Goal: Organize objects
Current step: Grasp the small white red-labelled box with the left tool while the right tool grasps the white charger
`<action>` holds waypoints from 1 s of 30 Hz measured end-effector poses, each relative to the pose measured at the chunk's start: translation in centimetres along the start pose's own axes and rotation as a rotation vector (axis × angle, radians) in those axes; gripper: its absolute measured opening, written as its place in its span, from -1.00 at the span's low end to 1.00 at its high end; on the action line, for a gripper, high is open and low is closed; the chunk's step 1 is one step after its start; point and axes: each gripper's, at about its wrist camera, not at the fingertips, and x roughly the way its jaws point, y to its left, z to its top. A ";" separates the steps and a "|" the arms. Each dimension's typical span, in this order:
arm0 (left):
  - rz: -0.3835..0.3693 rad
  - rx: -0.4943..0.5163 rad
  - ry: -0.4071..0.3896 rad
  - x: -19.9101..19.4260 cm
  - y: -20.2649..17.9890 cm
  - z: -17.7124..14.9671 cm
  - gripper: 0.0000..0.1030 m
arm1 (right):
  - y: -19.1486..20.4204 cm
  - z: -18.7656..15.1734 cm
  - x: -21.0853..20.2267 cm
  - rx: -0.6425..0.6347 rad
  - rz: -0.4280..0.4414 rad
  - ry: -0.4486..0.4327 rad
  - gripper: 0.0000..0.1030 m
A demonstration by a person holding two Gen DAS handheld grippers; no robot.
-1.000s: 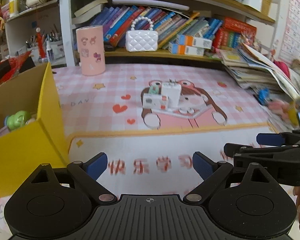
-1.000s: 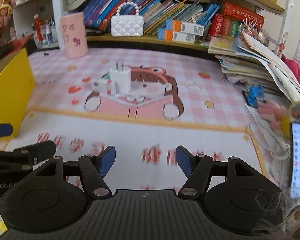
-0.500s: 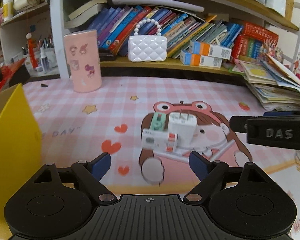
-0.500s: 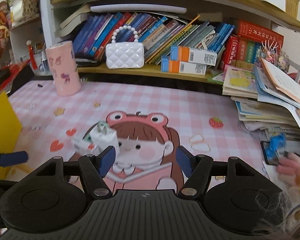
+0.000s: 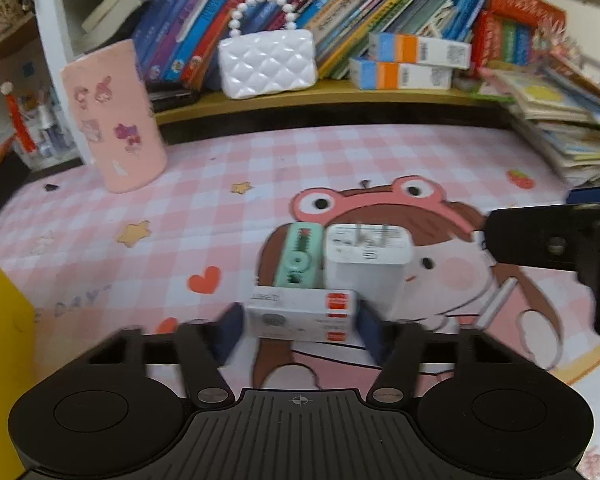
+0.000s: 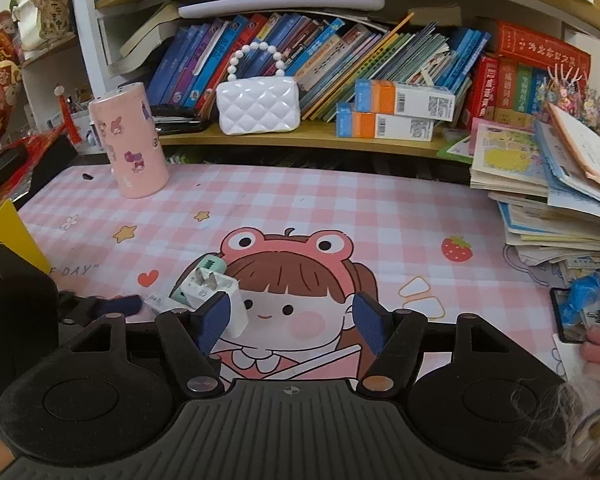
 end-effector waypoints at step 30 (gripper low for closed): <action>0.126 -0.285 -0.048 -13.9 6.4 -6.7 0.02 | 4.8 -0.8 7.5 -0.125 0.106 0.082 -0.19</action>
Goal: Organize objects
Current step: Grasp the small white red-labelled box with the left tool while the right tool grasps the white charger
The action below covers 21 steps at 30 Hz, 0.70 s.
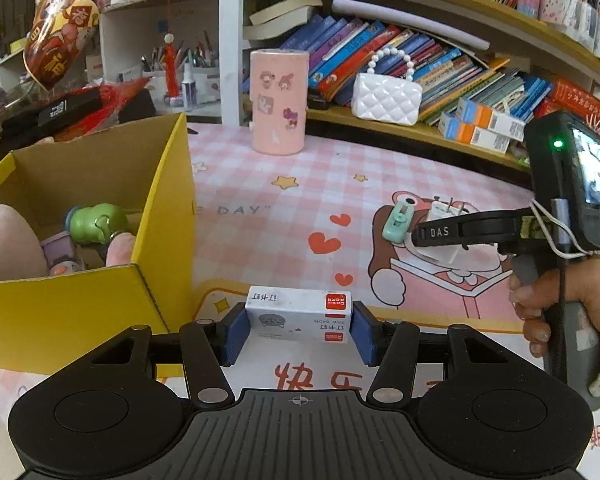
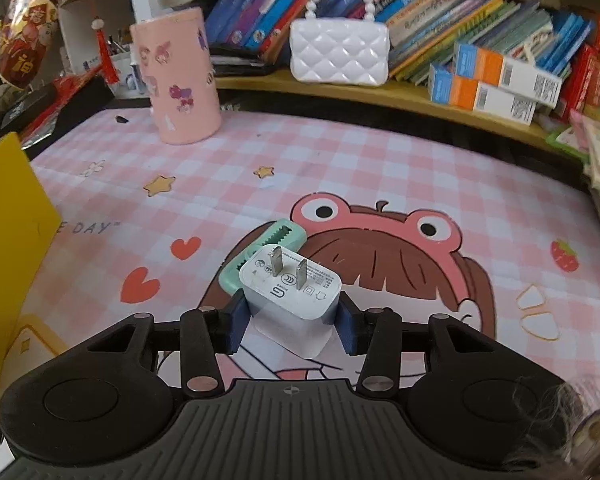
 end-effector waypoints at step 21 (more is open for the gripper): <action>-0.066 -0.023 -0.012 -7.8 6.7 -5.4 0.02 | 8.0 -8.8 -13.4 0.052 0.034 0.017 -0.19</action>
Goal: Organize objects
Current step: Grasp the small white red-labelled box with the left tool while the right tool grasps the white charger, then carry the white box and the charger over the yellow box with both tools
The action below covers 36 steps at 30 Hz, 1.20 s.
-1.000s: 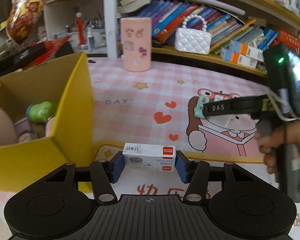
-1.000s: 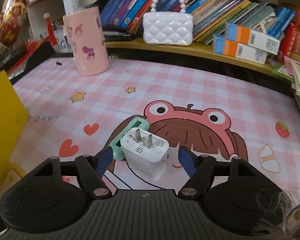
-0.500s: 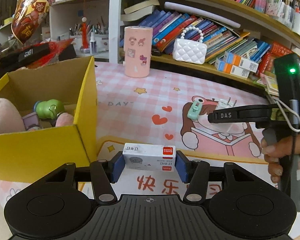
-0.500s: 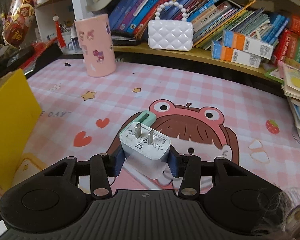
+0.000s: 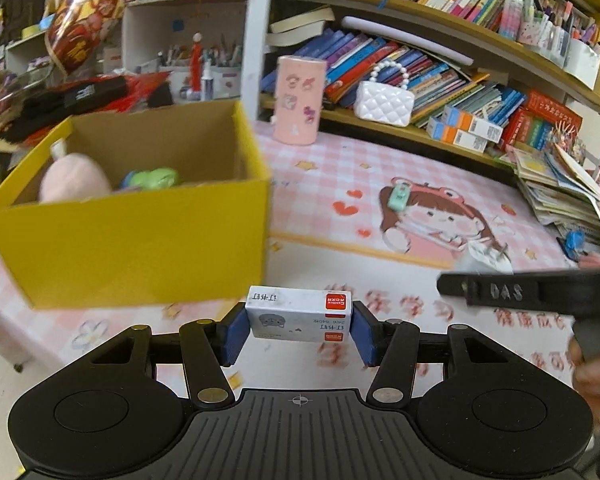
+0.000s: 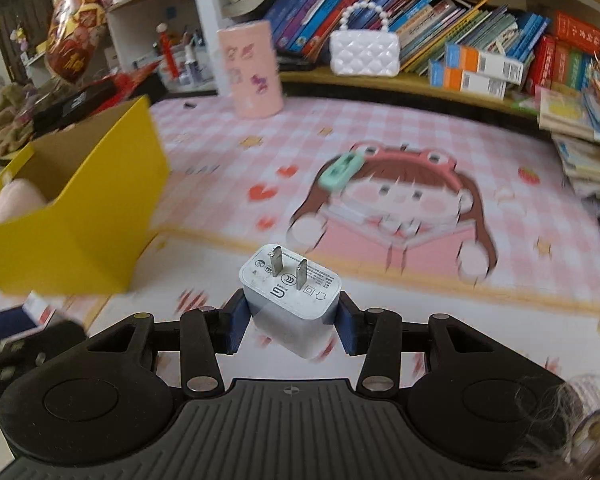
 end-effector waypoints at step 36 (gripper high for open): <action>0.054 -0.023 -0.063 -11.0 15.4 -5.4 0.02 | 20.2 -9.3 -5.4 -0.111 0.107 -0.001 -0.18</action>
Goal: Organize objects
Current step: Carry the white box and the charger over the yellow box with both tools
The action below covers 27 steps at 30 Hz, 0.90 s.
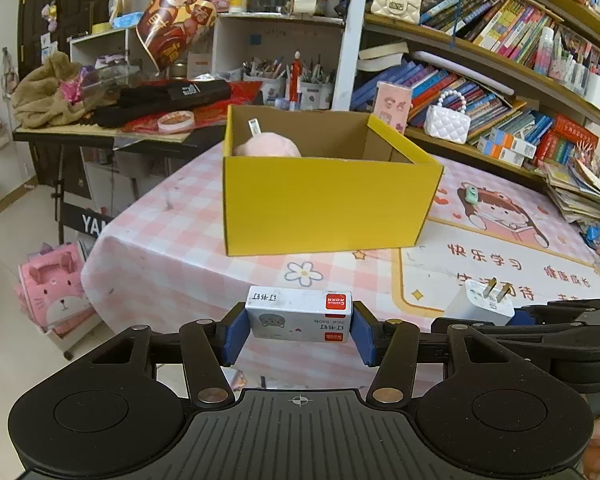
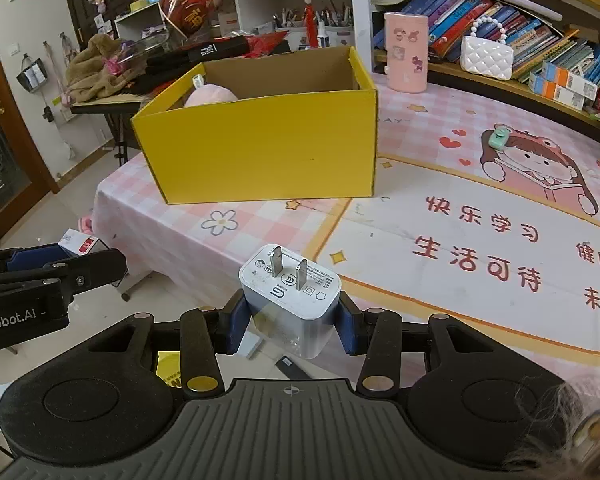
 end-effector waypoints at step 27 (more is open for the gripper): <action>0.042 0.008 -0.167 10.2 -1.3 12.1 0.02 | -3.2 17.5 6.6 -0.056 0.024 -0.225 -0.18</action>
